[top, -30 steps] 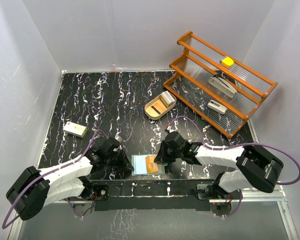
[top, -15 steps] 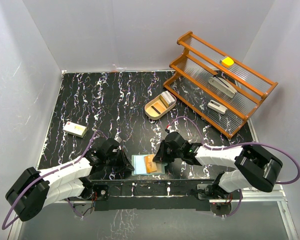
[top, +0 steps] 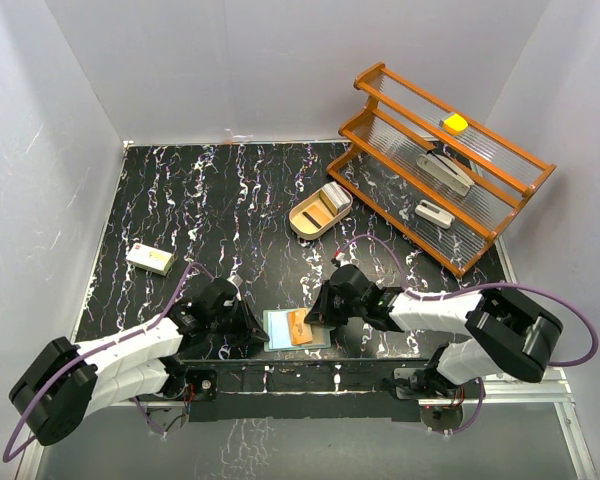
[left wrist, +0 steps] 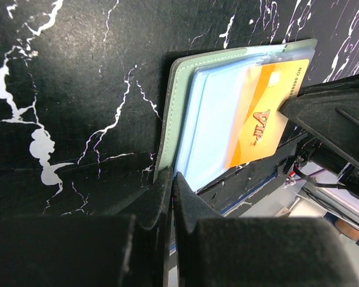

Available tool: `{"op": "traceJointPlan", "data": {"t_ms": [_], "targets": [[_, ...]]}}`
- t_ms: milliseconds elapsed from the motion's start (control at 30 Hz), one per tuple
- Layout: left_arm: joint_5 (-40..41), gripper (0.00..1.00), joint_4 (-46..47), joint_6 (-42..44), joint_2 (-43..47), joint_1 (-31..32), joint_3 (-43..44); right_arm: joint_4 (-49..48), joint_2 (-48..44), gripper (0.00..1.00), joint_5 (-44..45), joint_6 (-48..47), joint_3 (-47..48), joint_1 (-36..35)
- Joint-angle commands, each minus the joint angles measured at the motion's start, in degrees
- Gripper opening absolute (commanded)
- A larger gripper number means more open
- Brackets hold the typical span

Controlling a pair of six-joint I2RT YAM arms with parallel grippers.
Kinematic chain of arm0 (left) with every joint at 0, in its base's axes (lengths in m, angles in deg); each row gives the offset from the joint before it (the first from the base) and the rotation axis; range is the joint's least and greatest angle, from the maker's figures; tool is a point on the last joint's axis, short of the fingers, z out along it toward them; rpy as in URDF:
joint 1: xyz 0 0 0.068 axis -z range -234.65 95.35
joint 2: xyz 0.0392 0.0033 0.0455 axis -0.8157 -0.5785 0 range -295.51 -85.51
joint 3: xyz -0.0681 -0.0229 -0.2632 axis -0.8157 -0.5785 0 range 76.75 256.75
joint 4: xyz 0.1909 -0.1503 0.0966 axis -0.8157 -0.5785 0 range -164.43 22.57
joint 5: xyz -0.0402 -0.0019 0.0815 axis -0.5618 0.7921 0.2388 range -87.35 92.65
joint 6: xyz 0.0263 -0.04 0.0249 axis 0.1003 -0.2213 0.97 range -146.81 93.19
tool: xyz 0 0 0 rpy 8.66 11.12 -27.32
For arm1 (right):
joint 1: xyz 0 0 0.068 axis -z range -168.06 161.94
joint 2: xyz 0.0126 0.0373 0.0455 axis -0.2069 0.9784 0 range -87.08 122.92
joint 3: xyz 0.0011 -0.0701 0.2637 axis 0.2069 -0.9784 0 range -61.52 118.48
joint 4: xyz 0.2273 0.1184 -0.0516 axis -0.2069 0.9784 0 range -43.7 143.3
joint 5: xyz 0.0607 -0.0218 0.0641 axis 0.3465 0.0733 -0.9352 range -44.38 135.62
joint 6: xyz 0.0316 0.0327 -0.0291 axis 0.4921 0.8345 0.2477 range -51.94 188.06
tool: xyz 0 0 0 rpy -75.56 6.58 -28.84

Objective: Put the credit cards into the card holder
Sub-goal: Insert the credit card into the card holder.

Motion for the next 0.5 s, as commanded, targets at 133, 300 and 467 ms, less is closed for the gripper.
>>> {"op": "traceJointPlan", "data": {"t_ms": [133,300,467], "targets": [[-1.6,0.0,-1.4,-0.5,0.6,0.3,-1.6,2.6,-0.3,0.17,3.2,-0.3,1.6,-0.8],[-2.3,0.0,-0.7,-0.9,1.0,0.3,-2.0,4.8,-2.2,0.26,4.1,0.3,1.8,-1.5],[-2.5,0.0,-0.7,-1.1,1.3,0.3,-1.8,6.0,-1.4,0.27,3.9,0.3,2.9,-2.4]]}}
